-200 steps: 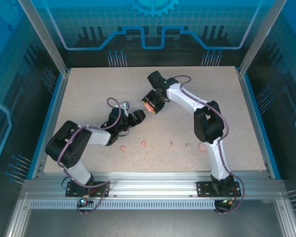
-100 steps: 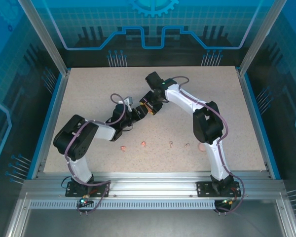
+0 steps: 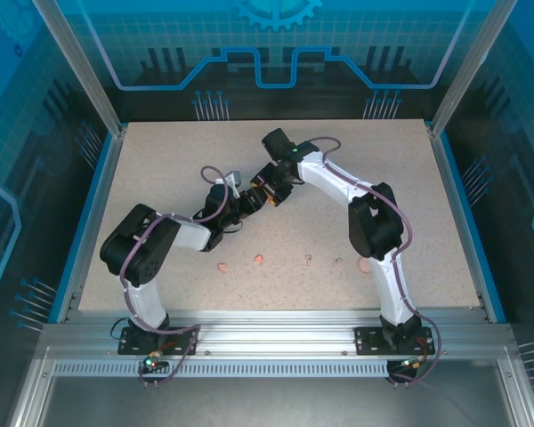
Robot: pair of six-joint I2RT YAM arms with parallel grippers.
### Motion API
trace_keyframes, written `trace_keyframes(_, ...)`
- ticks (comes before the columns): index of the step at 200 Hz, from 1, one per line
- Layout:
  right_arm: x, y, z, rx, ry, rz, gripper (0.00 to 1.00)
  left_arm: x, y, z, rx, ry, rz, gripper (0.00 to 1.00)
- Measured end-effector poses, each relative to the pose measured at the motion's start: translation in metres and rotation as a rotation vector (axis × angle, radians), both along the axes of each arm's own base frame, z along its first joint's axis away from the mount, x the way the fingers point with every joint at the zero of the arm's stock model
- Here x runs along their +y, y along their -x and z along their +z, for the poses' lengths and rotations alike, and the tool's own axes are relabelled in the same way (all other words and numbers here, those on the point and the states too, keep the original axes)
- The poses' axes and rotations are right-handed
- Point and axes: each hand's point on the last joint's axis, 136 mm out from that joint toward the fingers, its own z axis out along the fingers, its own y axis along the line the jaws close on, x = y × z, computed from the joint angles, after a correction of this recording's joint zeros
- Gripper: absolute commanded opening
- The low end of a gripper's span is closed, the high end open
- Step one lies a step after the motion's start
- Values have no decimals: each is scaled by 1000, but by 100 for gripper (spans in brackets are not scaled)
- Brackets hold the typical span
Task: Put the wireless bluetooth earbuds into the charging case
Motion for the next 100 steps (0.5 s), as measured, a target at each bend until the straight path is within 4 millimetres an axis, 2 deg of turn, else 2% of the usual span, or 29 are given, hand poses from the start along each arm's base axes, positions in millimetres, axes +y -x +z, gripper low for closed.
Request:
trace_keyframes(32, 0, 0, -2, -1, 0, -1, 53, -1, -1, -2, 1, 2, -3, 37)
trace_keyframes(100, -2, -2, 0, -19, -2, -7, 54, -5, -3, 0, -2, 15, -10, 22)
